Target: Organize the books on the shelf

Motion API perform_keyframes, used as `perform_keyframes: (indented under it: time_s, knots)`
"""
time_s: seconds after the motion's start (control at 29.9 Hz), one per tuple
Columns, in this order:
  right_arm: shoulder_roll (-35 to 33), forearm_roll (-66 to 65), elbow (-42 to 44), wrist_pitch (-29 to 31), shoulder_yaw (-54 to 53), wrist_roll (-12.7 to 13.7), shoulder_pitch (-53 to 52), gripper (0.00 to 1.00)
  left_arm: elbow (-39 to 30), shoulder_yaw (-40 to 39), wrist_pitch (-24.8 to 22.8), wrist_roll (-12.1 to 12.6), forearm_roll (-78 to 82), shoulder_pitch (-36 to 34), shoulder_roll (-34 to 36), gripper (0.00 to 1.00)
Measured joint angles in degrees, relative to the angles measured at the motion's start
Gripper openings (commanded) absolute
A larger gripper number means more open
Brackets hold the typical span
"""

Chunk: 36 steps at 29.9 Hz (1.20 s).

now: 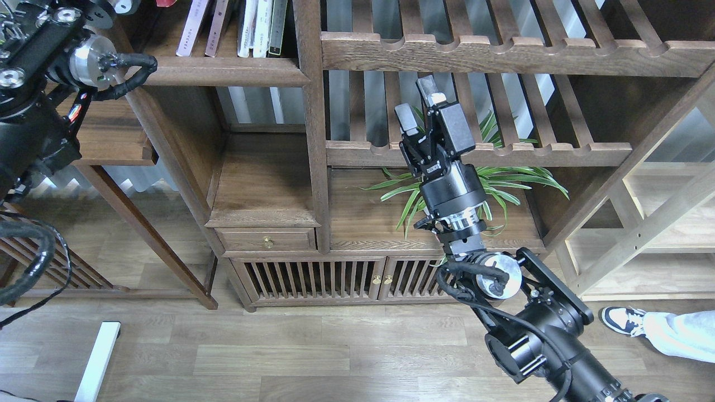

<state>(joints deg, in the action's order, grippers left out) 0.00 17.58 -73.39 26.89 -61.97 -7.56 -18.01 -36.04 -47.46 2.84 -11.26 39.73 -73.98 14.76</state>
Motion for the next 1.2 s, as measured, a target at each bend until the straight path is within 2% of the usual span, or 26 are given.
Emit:
perform_keyframes:
  time_s: [0.74,1.2]
  knots:
    - [0.0,0.0,0.0,0.0,-0.43,0.0,0.0,0.94,1.23,4.95,-0.21,-0.08,-3.04,-0.03,0.06,0.02]
    - [0.0,0.0,0.0,0.0,-0.79,0.0,0.0,0.94,2.32,5.1,0.26,-0.07,-3.18,0.15,0.0,0.13]
